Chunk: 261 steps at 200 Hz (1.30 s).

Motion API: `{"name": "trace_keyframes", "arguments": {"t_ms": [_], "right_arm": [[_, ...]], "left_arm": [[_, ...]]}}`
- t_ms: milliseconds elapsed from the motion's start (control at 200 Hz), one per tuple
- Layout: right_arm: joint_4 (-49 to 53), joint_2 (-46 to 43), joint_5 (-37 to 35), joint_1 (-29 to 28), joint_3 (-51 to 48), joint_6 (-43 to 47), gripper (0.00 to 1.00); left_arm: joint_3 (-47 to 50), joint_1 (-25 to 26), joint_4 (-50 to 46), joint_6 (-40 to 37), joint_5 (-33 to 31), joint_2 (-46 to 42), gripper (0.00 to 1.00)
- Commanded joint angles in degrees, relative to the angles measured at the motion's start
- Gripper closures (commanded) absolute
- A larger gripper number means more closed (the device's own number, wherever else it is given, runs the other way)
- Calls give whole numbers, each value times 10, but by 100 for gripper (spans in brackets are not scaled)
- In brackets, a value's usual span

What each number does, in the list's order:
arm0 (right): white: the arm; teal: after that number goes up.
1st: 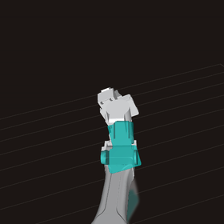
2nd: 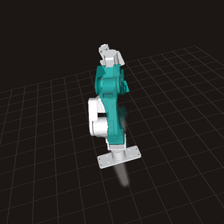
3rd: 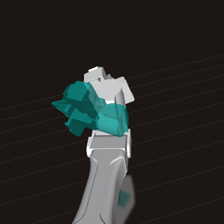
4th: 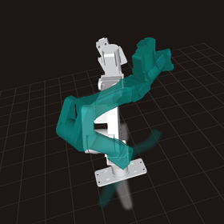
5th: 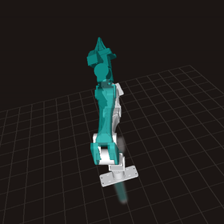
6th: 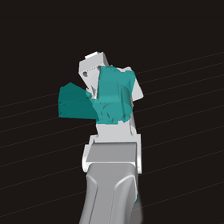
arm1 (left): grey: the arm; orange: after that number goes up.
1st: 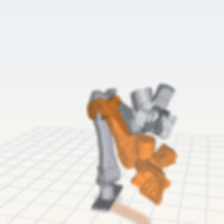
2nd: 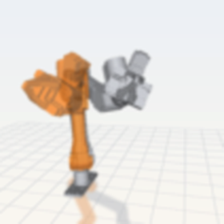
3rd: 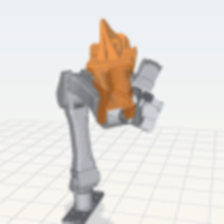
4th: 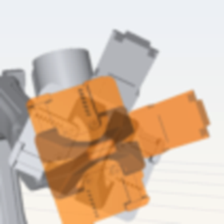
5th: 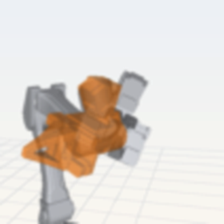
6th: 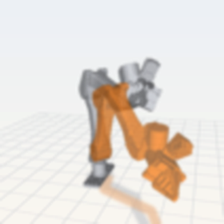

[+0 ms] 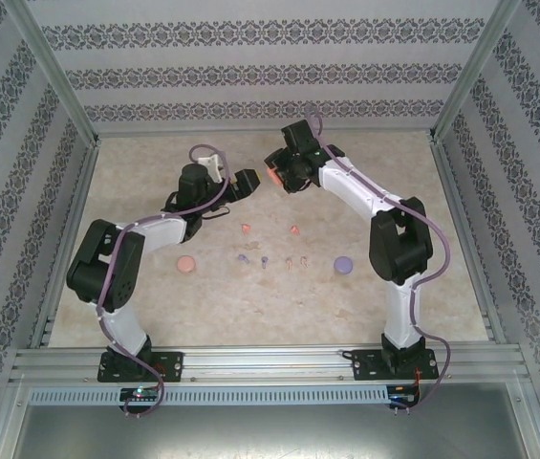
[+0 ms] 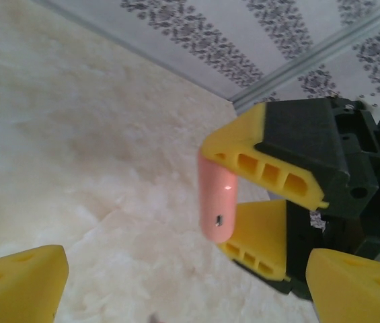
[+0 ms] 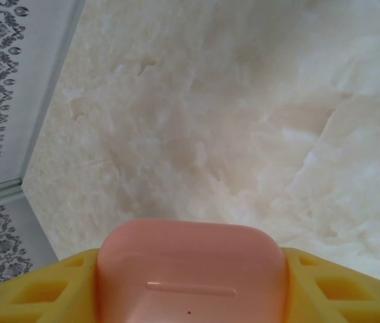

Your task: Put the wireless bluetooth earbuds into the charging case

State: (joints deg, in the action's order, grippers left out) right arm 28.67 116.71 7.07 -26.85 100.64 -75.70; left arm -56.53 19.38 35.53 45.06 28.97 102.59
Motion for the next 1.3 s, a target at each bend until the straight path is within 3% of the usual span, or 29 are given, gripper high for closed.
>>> {"name": "trace_keyframes", "arguments": {"t_ms": [0,340,1299], "right_arm": [[-18,-31,-26,-5,-9,-36,55],[-27,-30,-21,-5,-22,-44,55],[-38,-39,-2,-4,-32,-38,55]], "left_arm": [[-27,16,59,-9,26,30,13],[-37,28,115,13,30,79,33],[-101,50,159,42,-3,152,56]]}}
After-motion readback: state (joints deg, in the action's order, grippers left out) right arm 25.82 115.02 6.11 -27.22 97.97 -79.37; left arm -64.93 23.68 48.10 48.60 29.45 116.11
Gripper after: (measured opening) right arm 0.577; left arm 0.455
